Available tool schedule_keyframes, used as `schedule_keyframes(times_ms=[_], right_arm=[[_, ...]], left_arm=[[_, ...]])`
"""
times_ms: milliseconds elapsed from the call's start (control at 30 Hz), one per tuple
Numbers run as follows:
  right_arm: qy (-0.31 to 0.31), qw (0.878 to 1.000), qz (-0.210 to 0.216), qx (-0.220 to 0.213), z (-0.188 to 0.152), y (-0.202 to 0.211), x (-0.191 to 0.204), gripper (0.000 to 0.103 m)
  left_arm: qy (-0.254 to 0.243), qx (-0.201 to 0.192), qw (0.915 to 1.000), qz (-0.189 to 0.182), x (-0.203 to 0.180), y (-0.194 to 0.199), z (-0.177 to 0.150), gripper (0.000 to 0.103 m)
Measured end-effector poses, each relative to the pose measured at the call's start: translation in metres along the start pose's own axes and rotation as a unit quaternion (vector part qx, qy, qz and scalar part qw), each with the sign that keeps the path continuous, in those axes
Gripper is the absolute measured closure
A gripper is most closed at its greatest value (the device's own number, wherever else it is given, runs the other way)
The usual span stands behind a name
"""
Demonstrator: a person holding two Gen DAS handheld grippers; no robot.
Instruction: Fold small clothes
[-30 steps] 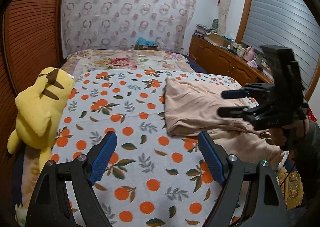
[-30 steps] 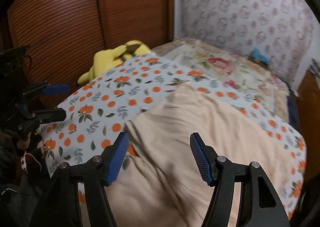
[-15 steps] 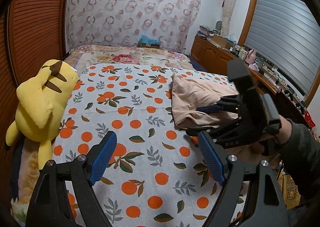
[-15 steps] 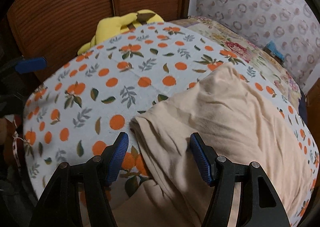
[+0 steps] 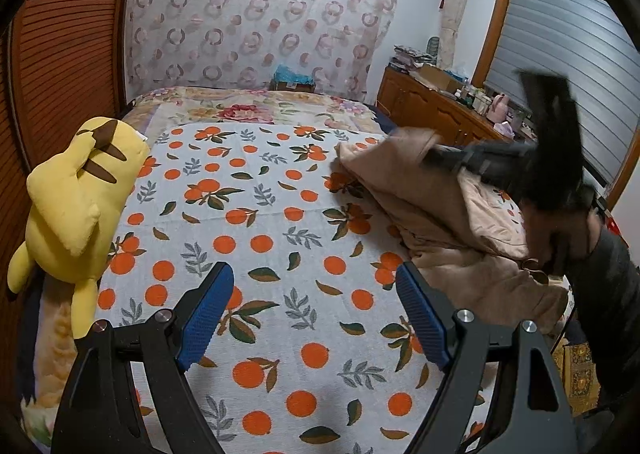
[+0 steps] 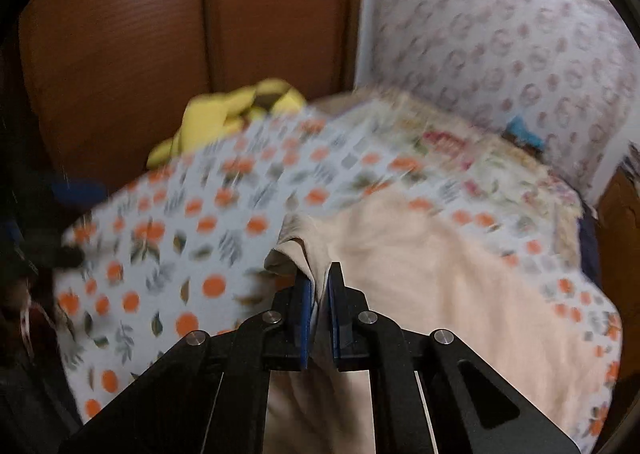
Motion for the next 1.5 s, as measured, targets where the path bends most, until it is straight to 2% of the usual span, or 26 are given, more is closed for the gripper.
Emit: schedule_keyframes(times_ms=[133,233,400,500,567,600,667,767,833,900,1033,1133,1367,1500], right_arm=[[-0.038,0.997,-0.056,-0.026,0.013,0.038,-0.062,0.096],[-0.062,0.992,-0.108,-0.019,0.009,0.056,-0.114,0.096],[-0.118,0.978,-0.169,0.015,-0.015,0.061,-0.188,0.097],[-0.159,0.967,-0.191,0.049,-0.037,0.048,-0.221,0.096],[-0.165,0.962,-0.206,0.072,-0.049,0.036,-0.231,0.096],[-0.166,0.960,-0.207,0.083,-0.057,0.032,-0.232,0.096],[-0.172,0.957,-0.208,0.109,-0.068,0.025,-0.232,0.083],[-0.168,0.957,-0.211,0.108,-0.071,0.033,-0.224,0.068],[-0.162,0.959,-0.207,0.103,-0.071,0.044,-0.213,0.065],[-0.164,0.963,-0.194,0.086,-0.074,0.060,-0.205,0.065],[-0.155,0.976,-0.144,0.056,-0.095,0.101,-0.153,0.065],[-0.148,0.981,-0.116,0.051,-0.114,0.121,-0.117,0.065],[-0.136,0.985,-0.074,0.070,-0.154,0.135,-0.063,0.065],[-0.128,0.985,-0.083,0.085,-0.165,0.134,-0.065,0.065]], left_arm=[[-0.002,-0.001,1.0000,-0.006,-0.006,-0.001,0.002,0.019],[-0.006,0.001,0.9999,-0.010,-0.011,-0.003,0.002,0.019],[-0.009,0.005,0.9998,-0.015,-0.016,-0.007,0.001,0.019],[-0.009,0.010,0.9998,-0.017,-0.019,-0.010,-0.001,0.019],[-0.010,0.013,0.9997,-0.019,-0.022,-0.012,-0.003,0.019],[-0.011,0.014,0.9997,-0.020,-0.022,-0.013,-0.003,0.019],[-0.013,0.017,0.9996,-0.021,-0.026,-0.016,-0.005,0.019],[-0.016,0.020,0.9993,-0.026,-0.034,-0.020,-0.006,0.019],[-0.021,0.021,0.9991,-0.030,-0.041,-0.023,-0.007,0.019],[-0.024,0.023,0.9988,-0.036,-0.048,-0.026,-0.008,0.019],[-0.034,0.030,0.9978,-0.047,-0.063,-0.033,-0.011,0.019],[-0.040,0.038,0.9969,-0.056,-0.074,-0.040,-0.015,0.019],[-0.060,0.055,0.9938,-0.075,-0.099,-0.050,-0.026,0.019],[-0.063,0.065,0.9920,-0.088,-0.108,-0.053,-0.035,0.019]])
Point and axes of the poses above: each gripper's, at about its wrist camera, not at the fingertips, and y roughly against the way its jaws point, x to its left, z to its top, the point moved 10 cm from there along -y, roughly the way its jaws point, and after that the axes turned 2 degrees about -z, right-handed, at the moved point
